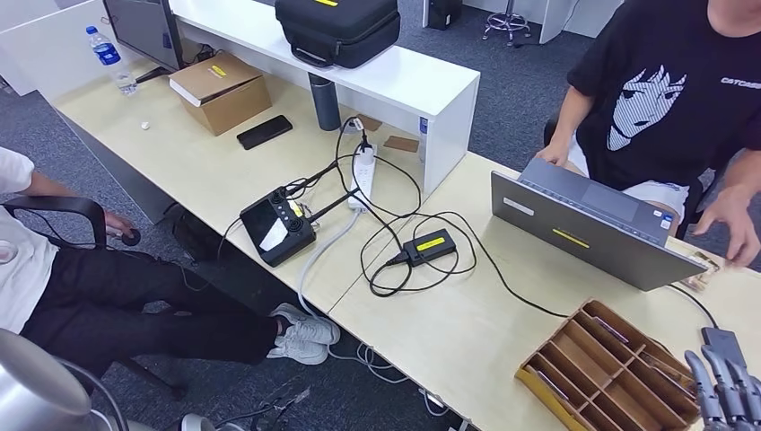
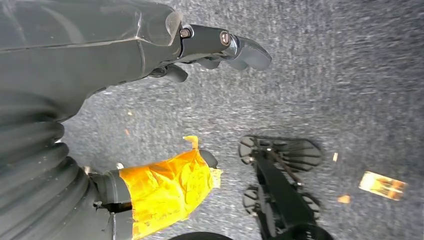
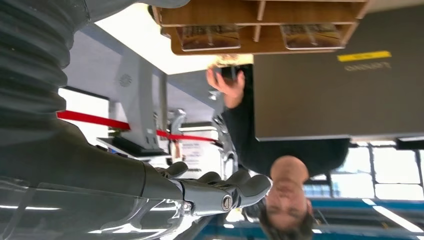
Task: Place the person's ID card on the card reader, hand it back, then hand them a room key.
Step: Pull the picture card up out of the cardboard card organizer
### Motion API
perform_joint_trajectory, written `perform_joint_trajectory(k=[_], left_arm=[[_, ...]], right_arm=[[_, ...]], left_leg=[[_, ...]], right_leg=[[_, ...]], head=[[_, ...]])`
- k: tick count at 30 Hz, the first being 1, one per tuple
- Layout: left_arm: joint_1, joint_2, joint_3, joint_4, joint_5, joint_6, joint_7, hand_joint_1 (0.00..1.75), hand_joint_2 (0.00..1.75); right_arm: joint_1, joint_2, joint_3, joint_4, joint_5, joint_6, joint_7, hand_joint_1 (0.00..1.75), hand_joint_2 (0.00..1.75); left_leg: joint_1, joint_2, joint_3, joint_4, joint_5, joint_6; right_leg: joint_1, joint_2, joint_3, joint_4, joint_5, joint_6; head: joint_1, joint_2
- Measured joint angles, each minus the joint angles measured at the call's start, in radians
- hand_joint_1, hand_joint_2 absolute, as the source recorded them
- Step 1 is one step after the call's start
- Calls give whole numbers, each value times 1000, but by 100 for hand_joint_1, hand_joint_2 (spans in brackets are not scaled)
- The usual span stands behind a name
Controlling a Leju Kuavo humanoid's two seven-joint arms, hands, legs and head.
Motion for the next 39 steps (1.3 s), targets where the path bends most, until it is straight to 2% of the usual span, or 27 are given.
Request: perform_joint_trajectory(k=[12, 23, 29, 39], left_arm=[[-9, 2, -11, 0, -72, -6, 36, 0, 175], [-17, 10, -33, 0, -98, -6, 49, 0, 175], [-28, 15, -36, 0, -104, -10, 54, 0, 175], [-29, 20, -50, 0, -105, -12, 55, 0, 175]], right_arm=[[-131, 131, 0, 206, -2, 41, 42, 0, 175], [-196, 204, 0, 334, -6, 53, 43, 0, 175], [-226, 229, -2, 415, -19, 54, 59, 0, 175], [-237, 235, -16, 476, -20, 49, 59, 0, 175]], left_leg=[[0, 0, 0, 0, 1, -1], [0, 0, 0, 0, 1, -1], [0, 0, 0, 0, 1, -1], [0, 0, 0, 0, 1, -1]], right_leg=[[0, 0, 0, 0, 0, 0], [0, 0, 0, 0, 0, 0], [0, 0, 0, 1, 0, 0], [0, 0, 0, 0, 0, 0]], head=[[0, 0], [0, 0], [0, 0], [0, 0]])
